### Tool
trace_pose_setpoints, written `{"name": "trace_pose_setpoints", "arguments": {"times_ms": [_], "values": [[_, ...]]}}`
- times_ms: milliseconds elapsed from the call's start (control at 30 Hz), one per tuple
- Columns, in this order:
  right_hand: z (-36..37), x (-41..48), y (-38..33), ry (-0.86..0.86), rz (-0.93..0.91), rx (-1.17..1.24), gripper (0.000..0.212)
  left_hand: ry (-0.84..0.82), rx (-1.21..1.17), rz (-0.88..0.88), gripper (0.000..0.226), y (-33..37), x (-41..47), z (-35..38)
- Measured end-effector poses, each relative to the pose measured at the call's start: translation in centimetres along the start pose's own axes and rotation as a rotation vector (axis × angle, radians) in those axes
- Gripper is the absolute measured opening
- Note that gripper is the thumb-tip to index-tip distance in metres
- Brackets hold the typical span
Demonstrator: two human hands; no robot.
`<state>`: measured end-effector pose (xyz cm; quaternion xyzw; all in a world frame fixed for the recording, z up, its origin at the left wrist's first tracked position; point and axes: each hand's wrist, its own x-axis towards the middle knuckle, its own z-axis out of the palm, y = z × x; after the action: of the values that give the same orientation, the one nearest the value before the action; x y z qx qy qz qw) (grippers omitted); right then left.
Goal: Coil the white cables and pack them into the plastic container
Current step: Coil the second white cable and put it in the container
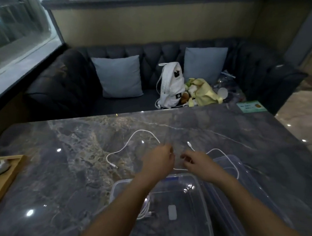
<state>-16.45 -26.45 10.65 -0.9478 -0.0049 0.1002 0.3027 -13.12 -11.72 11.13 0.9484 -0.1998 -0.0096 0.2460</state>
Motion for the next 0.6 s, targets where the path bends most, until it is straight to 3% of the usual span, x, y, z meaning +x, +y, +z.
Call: {"name": "trace_pose_setpoints", "arguments": {"times_ms": [167, 367, 600], "values": [[-0.3, 1.3, 4.2, 0.106, 0.096, 0.038, 0.016, -0.088, -0.048, 0.043, 0.019, 0.6, 3.0, 3.8], [2.1, 2.5, 7.6, -0.036, 0.124, -0.055, 0.022, -0.472, 0.102, 0.053, 0.031, 0.1, 5.2, 7.8], [3.3, 3.2, 9.2, -0.113, 0.057, -0.280, 0.022, -0.627, 0.039, 0.006, 0.025, -0.3, 5.8, 9.5]]}}
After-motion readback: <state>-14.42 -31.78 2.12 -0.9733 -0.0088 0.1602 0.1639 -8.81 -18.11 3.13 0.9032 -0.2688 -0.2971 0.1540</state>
